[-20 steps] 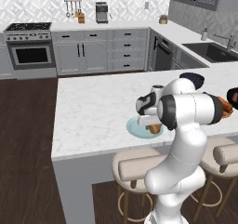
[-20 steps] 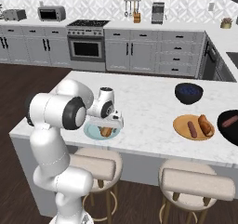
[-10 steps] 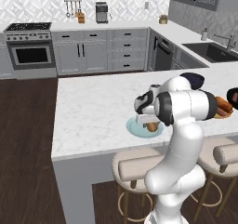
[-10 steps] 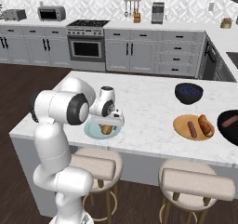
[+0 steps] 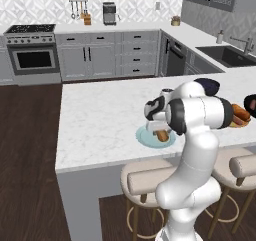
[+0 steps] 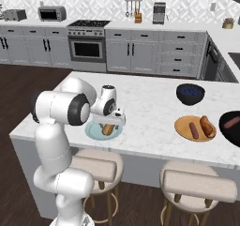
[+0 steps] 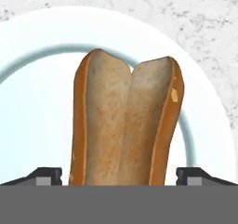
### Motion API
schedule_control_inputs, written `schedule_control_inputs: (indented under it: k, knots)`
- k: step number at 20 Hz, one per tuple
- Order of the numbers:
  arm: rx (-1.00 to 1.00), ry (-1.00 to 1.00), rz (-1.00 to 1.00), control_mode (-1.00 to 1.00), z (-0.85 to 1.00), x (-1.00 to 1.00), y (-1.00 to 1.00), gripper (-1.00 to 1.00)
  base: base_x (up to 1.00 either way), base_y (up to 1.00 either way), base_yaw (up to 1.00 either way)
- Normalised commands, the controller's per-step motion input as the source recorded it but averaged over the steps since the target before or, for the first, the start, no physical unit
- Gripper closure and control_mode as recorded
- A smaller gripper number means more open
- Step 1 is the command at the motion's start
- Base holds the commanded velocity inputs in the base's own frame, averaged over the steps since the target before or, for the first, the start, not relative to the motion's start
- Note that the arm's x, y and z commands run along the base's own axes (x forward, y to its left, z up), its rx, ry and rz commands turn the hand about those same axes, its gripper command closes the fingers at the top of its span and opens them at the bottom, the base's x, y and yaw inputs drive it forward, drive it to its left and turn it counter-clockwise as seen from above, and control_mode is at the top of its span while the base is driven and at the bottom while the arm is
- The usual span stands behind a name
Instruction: Place one bun and one sausage from the bowl on each plate.
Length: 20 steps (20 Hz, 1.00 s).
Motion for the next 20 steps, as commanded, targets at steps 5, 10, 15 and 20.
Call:
schedule_control_inputs:
  k: [5,10,15,20]
  knots:
    - [0.00,-0.06,-0.01,-1.00,0.65,-0.43,0.00,-1.00,0.00,0.00,0.00]
    - [-0.03,-0.03,-0.01,-1.00,0.95,-0.78,0.07,-1.00,0.00,0.00,0.00]
    - [-0.01,-0.03,0.00,-1.00,0.84,-0.64,0.40,-1.00,0.00,0.00,0.00]
    - [0.00,-0.03,0.00,-1.00,0.54,-0.51,0.20,-1.00,0.00,0.00,0.00]
